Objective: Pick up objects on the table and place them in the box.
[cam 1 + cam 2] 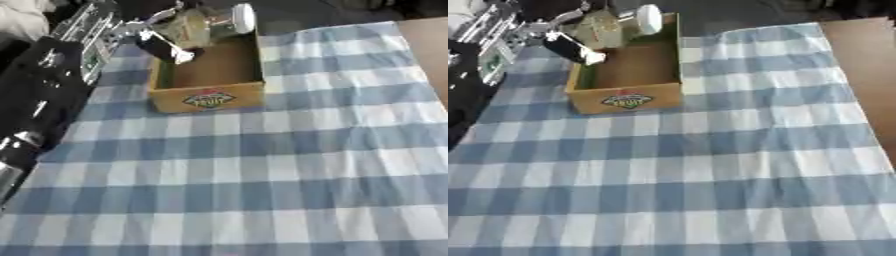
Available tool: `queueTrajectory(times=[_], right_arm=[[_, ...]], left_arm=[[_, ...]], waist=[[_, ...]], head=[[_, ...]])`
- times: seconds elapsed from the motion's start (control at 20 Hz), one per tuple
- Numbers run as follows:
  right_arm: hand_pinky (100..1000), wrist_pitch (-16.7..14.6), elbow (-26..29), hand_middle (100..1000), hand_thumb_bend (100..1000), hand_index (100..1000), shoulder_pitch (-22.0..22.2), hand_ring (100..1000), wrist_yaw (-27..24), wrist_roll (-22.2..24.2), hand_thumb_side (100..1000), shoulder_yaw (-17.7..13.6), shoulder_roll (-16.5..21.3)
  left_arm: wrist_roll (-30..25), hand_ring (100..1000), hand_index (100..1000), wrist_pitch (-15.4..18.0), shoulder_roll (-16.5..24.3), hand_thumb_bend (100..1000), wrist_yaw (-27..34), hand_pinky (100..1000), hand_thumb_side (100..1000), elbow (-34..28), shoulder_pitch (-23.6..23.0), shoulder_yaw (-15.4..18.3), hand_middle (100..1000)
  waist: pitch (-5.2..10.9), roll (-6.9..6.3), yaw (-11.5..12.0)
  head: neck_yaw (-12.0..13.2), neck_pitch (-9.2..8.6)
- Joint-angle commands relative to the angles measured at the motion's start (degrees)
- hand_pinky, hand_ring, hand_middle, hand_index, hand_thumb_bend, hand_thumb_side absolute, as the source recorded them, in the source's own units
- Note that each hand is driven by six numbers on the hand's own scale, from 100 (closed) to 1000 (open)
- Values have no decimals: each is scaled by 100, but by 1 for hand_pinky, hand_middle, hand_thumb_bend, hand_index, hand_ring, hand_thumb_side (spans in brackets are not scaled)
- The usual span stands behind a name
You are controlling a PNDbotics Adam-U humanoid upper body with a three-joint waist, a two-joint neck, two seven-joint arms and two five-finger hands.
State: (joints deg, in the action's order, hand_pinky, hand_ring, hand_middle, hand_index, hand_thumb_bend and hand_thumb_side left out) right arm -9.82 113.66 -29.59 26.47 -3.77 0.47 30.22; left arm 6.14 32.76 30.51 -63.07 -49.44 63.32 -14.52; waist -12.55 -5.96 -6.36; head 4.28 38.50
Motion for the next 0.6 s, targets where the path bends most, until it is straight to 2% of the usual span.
queueTrajectory(times=[0.05,0.25,0.3,0.4,0.55,0.6], right_arm=[[485,2,93,489,146,710,-123,454,-22,6,1000,-20,35],[485,-4,93,489,145,710,-138,453,-28,13,1000,-14,28],[485,-4,93,489,145,710,-141,454,-29,14,1000,-15,27],[485,-5,93,489,145,710,-145,454,-31,14,1000,-16,26],[485,-4,93,489,145,710,-151,454,-33,16,1000,-15,27],[485,-5,93,489,145,711,-154,454,-35,17,1000,-15,28]], left_arm=[[243,100,261,-46,-2,100,-285,100,467,330,185,300,109],[467,100,272,-87,-79,100,-487,100,474,654,217,475,126],[512,100,288,-82,-100,100,-515,100,473,708,230,504,159],[611,108,377,-44,-128,100,-552,100,449,765,252,542,287],[750,272,422,3,-137,100,-599,100,435,818,274,568,405],[776,370,507,-3,-135,100,-628,171,444,835,280,571,492]], waist=[[82,36,-15],[67,39,-29],[64,40,-32],[63,41,-36],[66,35,-39],[68,31,-41]], head=[[76,-57],[80,-68],[82,-68],[86,-72],[91,-82],[89,-86]])
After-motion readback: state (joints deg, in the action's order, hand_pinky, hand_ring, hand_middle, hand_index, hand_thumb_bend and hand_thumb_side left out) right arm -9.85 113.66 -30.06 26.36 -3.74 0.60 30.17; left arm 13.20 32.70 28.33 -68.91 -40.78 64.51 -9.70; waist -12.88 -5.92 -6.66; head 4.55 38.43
